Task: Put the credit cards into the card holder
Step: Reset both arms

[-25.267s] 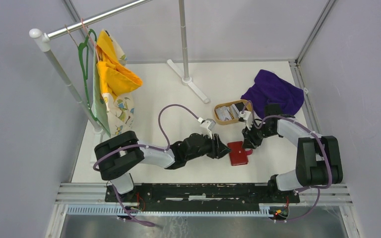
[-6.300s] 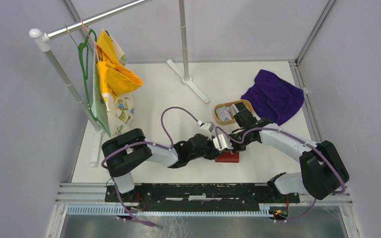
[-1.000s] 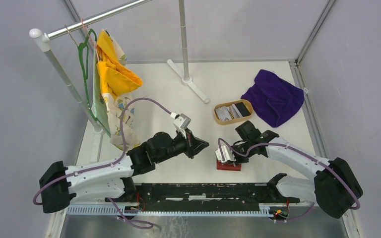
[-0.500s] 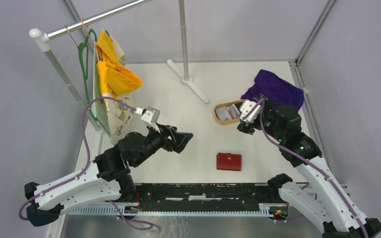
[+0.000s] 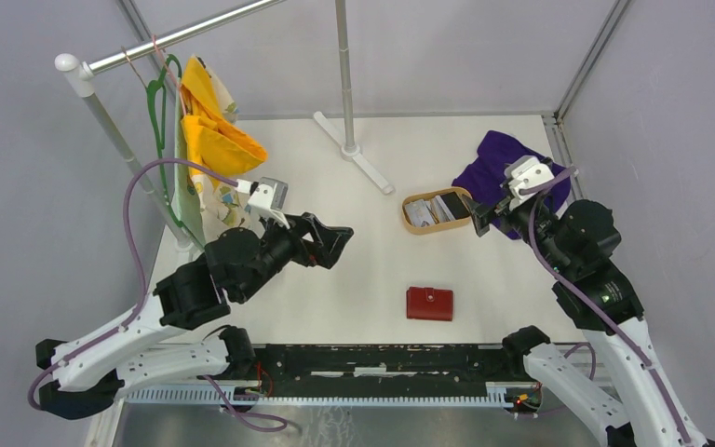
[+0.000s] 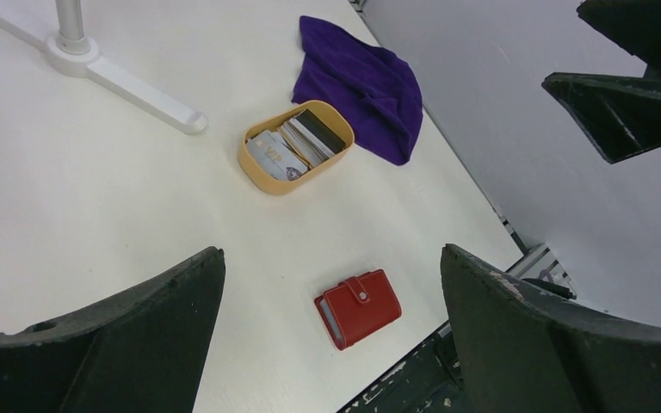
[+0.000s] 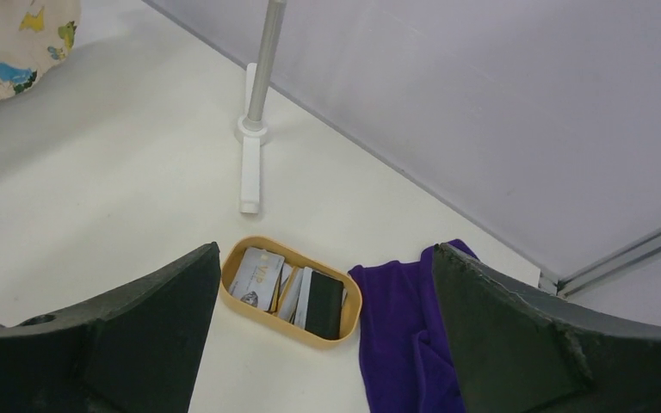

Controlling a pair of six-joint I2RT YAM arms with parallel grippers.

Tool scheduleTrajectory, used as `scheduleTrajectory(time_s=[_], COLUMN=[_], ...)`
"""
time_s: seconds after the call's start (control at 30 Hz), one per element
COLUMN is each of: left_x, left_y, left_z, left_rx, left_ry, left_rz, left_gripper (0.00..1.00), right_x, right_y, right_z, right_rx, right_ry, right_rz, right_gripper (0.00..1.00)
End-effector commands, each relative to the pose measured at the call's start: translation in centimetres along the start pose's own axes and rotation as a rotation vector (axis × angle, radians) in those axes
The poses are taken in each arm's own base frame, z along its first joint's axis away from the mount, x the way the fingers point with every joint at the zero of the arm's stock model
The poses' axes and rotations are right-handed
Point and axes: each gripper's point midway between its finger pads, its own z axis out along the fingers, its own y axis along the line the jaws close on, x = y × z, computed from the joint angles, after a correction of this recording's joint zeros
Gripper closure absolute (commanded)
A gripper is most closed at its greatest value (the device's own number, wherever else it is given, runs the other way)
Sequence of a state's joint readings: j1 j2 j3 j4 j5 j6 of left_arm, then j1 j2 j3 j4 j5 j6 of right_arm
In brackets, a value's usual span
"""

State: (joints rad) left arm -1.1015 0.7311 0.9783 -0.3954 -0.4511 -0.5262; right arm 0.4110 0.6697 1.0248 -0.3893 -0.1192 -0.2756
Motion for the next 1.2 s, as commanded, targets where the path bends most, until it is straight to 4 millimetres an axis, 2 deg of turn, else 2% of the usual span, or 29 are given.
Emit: scheduleTrajectory(time_s=[0.0,0.4,0.6,0.77,1.03,1.17], left_x=[-1.5,-0.5,0.5,0.4,0.4,0.8], left_y=[-0.5,-0.9,-1.8,-2.5,-3.8,-2.5], left_z=[-0.5,-0.3,0.1,0.3,1.2,1.6], left_rx=[0.009,0.043,0.102,0.128,0.175,0.103], left_ry=[-0.019,0.010,0.019,0.016,0.028,0.043], left_rz=[0.022,0.043,0.018,0.016,0.056,0.110], left_gripper=[0.00,0.00,0.00,0.00,0.00,0.00], right_x=[-1.5,0.1,0.4,0.6,-0.5,-1.4], right_y=[-1.9,-0.2,1.5,2.7,1.1,0.2], right_z=[-0.4,0.7,0.3,0.1,-0.2,-0.3], right_rx=[0.104,-0.002,-0.124,-0.201,-0.109,-0.066], right_ry=[-0.026,0.000,-0.028,-0.047,-0.052,-0.064], right_rz=[0.101,0.022,-0.052,-0.062,-0.001,0.038], right_gripper=[0.02,0.02,0.02,0.02,0.02,0.02])
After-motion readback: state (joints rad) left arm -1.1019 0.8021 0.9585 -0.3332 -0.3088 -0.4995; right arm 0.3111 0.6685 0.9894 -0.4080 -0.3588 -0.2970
